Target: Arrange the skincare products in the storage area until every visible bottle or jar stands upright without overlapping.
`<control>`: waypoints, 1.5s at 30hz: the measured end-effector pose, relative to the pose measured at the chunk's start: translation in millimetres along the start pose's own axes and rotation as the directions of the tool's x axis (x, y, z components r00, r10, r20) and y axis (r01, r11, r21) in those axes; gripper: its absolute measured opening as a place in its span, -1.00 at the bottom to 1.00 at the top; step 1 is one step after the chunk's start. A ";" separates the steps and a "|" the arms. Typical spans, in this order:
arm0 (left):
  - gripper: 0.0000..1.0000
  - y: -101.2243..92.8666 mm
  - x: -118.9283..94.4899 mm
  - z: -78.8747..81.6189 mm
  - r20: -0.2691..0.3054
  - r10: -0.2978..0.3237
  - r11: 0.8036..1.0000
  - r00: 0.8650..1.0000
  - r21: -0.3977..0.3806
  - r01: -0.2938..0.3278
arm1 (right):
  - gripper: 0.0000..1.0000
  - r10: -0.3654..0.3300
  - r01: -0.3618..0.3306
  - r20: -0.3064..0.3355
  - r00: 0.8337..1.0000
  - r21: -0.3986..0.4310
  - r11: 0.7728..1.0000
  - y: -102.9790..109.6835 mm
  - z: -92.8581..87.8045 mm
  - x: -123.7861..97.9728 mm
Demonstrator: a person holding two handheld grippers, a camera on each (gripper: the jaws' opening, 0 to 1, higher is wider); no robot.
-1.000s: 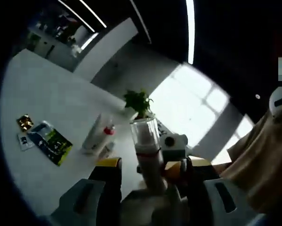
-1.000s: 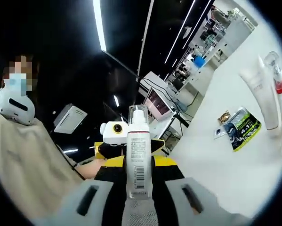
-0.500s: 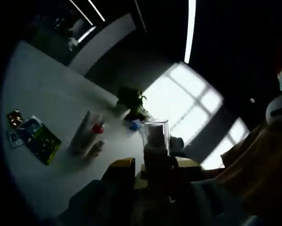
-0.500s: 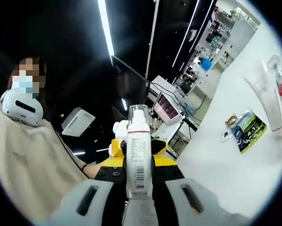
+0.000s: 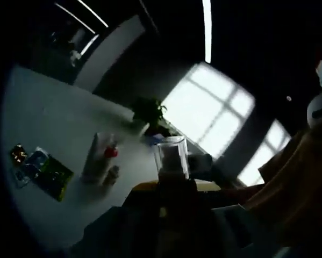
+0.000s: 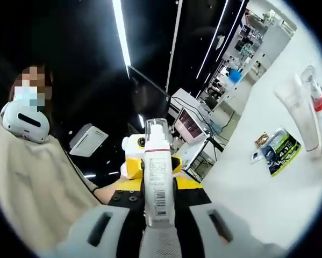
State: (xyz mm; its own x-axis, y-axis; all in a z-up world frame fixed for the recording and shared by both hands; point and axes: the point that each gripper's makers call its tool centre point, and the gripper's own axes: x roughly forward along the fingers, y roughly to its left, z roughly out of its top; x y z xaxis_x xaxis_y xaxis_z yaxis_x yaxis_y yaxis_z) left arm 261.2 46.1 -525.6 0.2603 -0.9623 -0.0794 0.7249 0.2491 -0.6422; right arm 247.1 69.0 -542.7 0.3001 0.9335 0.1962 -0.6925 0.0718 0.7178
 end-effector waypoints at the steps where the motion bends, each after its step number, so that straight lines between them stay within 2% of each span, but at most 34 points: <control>1: -0.62 1.1 0.7 1.9 0.004 0.005 1.000 1.000 -0.001 -0.005 | -0.60 -0.003 0.003 0.006 1.000 0.004 1.000 -0.2 1.1 0.0; 3: -0.64 0.8 2.0 3.2 0.007 0.006 1.000 1.000 -0.003 -0.006 | -0.58 -0.011 0.012 0.019 1.000 -0.031 0.999 -0.3 4.0 -0.7; 5: -0.65 2.5 5.1 1.7 -0.011 0.029 0.999 1.000 0.027 -0.028 | -0.56 -0.063 0.062 -0.002 0.998 -0.120 0.991 -7.6 1.7 -1.1; 8: -0.67 9.3 6.9 0.5 -0.043 0.072 0.994 0.996 0.086 -0.068 | -0.50 -0.129 0.121 -0.028 0.991 -0.196 0.973 -16.7 -6.7 -4.6; 9: -0.67 7.6 7.6 0.7 -0.046 0.067 0.995 0.997 0.083 -0.063 | -0.50 -0.129 0.119 -0.043 0.991 -0.182 0.976 -15.8 -10.3 -5.7; 12: -0.67 5.5 8.9 3.0 -0.039 0.053 0.996 0.998 0.079 -0.049 | -0.49 -0.129 0.123 -0.021 0.991 -0.166 0.978 -13.2 -9.2 -11.0; 16: -0.67 7.3 10.3 3.7 -0.047 0.065 0.992 0.997 0.109 -0.059 | -0.18 -0.197 0.185 -0.043 0.979 -0.206 0.961 -19.4 -11.9 -22.8; 18: -0.67 8.0 10.8 2.1 -0.060 0.071 0.989 0.996 0.134 -0.062 | -0.12 -0.215 0.201 -0.043 0.976 -0.217 0.955 -19.7 -9.7 -29.4; 22: -0.67 9.9 11.9 -0.2 -0.076 0.093 0.978 0.993 0.191 -0.077 | -0.07 -0.235 0.226 -0.006 0.972 -0.250 0.941 -12.2 7.9 -36.2; 28: -0.67 12.8 17.5 -10.1 -0.121 0.139 0.933 0.983 0.348 -0.089 | 0.02 -0.244 0.246 0.049 0.968 -0.347 0.905 6.3 44.3 -26.0; 32: -0.67 12.9 22.3 -13.2 -0.139 0.147 0.911 0.979 0.406 -0.079 | -0.01 -0.251 0.261 0.079 0.965 -0.408 0.875 14.3 56.1 -14.9; 37: -0.67 12.9 25.0 -16.2 -0.155 0.156 0.890 0.975 0.451 -0.071 | -0.10 -0.289 0.289 0.070 0.955 -0.443 0.848 7.2 54.1 -12.7; 41: -0.67 14.4 25.0 -15.4 -0.154 0.159 0.884 0.975 0.461 -0.071 | -0.32 -0.324 0.329 0.094 0.941 -0.466 0.821 2.1 57.3 -16.9; 45: -0.67 16.7 25.1 -15.1 -0.153 0.162 0.883 0.975 0.464 -0.074 | -0.42 -0.345 0.350 0.097 0.933 -0.461 0.816 -1.1 56.7 -19.7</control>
State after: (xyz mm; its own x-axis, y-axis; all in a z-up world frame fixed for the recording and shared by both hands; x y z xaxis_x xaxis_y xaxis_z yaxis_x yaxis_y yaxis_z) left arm 270.3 24.5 -549.8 0.2740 -0.9143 -0.2983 0.9165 0.3422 -0.2070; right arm 279.2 30.6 -509.4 0.5832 0.8124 0.0002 -0.7621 0.5470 0.3463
